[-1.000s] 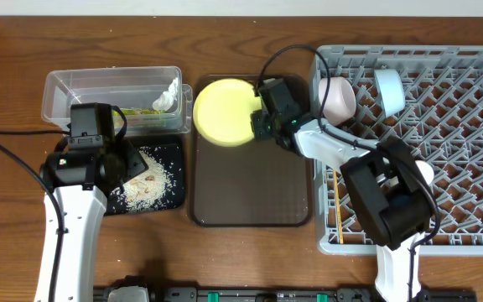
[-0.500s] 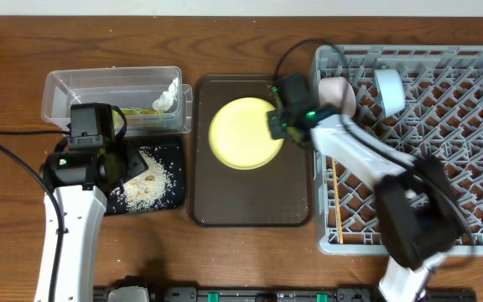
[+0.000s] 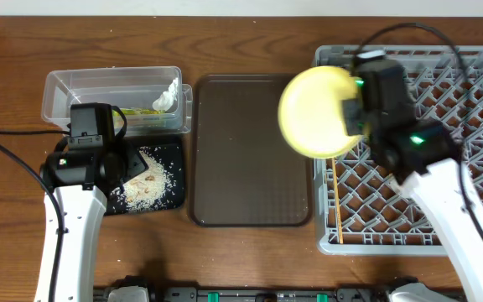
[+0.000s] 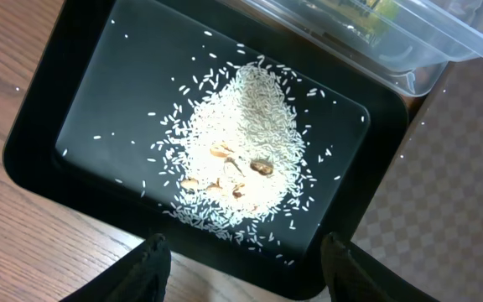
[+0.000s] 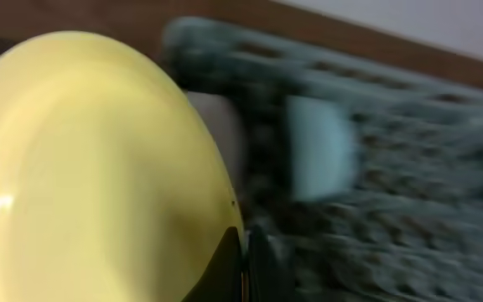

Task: Sort waste into correct bins and load items into the dishwasher rack
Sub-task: 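Stand the yellow plate upright in the rack with the right gripper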

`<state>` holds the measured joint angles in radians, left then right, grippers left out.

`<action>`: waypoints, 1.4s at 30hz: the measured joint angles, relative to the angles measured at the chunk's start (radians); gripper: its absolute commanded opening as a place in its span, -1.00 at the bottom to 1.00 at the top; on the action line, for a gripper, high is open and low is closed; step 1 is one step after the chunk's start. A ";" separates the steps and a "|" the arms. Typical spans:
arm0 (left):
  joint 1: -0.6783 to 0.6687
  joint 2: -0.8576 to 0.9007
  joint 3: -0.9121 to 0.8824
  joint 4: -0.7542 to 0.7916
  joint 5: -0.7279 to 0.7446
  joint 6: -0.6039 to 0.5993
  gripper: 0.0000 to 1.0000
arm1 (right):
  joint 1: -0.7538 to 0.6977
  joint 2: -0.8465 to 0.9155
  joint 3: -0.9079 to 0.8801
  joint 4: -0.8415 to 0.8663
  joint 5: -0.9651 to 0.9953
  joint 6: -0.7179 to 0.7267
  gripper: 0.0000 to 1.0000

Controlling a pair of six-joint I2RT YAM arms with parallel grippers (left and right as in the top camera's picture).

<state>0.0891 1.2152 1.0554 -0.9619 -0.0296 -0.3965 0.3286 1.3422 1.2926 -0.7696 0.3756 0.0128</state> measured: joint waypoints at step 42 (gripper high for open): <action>0.001 0.000 0.000 0.002 0.000 0.006 0.51 | -0.051 0.069 -0.030 -0.097 -0.005 0.059 0.34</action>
<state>0.0898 1.2152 1.0554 -0.9604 -0.0296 -0.3901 0.2771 1.4117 1.2625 -0.8669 0.3702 0.0715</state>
